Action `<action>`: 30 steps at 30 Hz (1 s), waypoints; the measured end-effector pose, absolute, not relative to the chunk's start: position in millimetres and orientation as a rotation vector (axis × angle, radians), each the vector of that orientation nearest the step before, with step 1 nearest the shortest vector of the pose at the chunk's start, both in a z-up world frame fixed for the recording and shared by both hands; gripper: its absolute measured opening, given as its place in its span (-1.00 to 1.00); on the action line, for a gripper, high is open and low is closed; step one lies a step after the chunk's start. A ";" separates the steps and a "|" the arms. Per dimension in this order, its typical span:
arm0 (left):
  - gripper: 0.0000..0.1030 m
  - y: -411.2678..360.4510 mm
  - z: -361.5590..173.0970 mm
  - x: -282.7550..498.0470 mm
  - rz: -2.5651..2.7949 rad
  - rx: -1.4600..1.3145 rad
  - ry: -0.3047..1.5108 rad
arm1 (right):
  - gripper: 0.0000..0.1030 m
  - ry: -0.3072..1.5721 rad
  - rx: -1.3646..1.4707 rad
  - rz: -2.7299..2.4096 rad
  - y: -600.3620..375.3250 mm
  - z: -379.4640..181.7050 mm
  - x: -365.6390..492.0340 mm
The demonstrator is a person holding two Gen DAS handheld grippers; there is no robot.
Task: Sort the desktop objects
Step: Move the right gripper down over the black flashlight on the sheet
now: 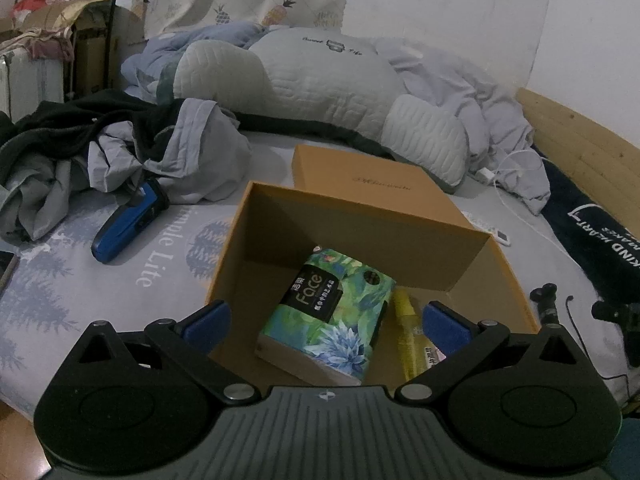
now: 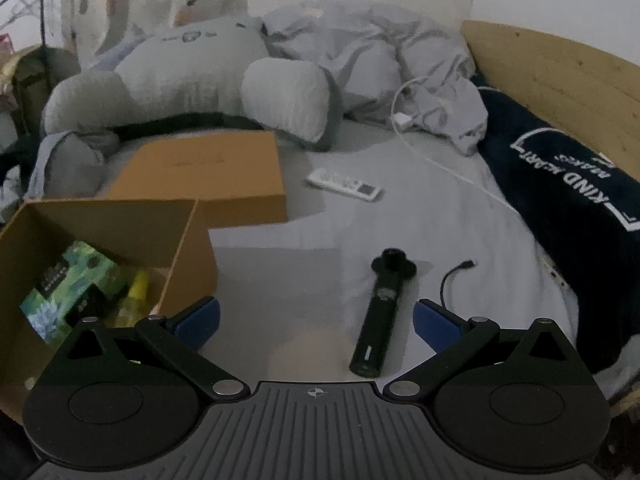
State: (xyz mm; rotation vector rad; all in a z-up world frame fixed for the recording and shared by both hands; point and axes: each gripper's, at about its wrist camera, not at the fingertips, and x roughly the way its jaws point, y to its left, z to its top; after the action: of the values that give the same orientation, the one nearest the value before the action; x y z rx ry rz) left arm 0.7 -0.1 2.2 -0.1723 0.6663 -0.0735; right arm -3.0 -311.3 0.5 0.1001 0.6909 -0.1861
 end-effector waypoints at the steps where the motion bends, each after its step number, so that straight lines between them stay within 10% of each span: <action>1: 1.00 -0.3 2.3 0.4 -0.073 -0.173 0.666 | 1.00 0.688 0.103 -0.187 -313.5 0.5 -1.8; 30: 1.00 6.9 11.2 -1.7 -0.060 -0.185 0.602 | 1.00 0.813 0.298 -0.289 -386.1 -66.1 73.8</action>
State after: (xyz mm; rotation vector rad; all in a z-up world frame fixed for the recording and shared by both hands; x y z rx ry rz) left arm -1.7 6.9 11.2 -0.1854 0.6020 -0.0603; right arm 73.8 -386.1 -66.1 0.2984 0.8126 -0.2894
